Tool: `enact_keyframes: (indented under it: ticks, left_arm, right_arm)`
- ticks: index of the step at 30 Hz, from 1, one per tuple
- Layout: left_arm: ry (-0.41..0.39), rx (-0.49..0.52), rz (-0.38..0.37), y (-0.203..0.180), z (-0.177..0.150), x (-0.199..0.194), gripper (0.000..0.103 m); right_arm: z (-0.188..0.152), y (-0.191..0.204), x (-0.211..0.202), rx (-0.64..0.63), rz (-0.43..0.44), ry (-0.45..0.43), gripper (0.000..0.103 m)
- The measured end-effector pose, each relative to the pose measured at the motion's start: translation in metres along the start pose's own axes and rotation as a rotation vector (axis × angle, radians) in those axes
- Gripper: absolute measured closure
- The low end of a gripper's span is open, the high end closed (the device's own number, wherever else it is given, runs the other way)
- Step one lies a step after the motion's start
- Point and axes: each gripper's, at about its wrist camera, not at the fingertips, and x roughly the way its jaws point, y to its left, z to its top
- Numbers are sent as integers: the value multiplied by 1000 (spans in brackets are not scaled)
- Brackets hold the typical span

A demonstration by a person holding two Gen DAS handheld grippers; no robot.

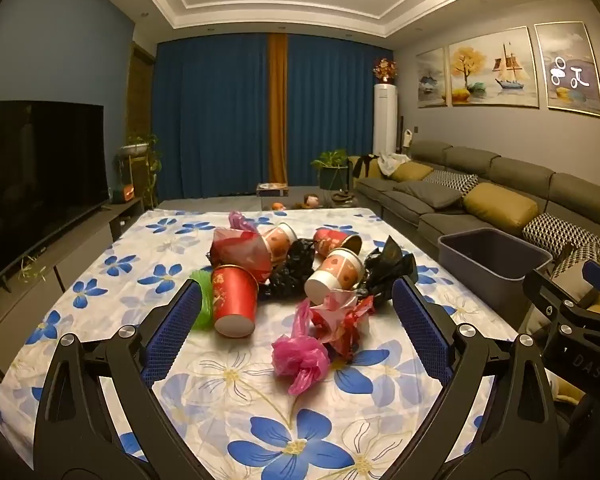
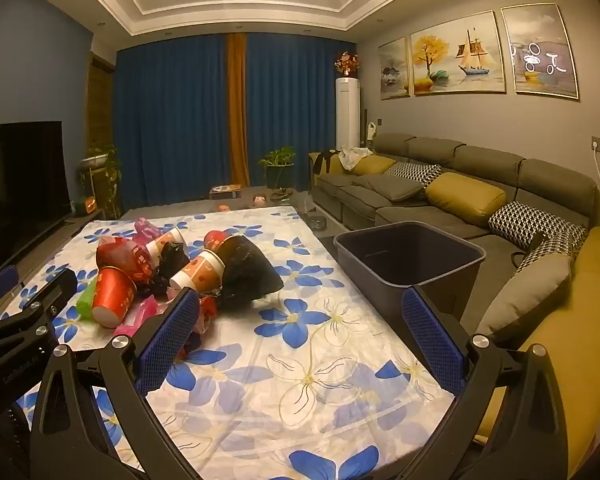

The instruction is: Collect trash

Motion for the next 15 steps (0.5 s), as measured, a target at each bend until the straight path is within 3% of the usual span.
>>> enact_keyframes:
  ticks: [15]
  left_arm:
    - [0, -1, 11, -4, -3, 0, 9]
  right_arm:
    - [-1, 4, 7, 6, 7, -2, 5]
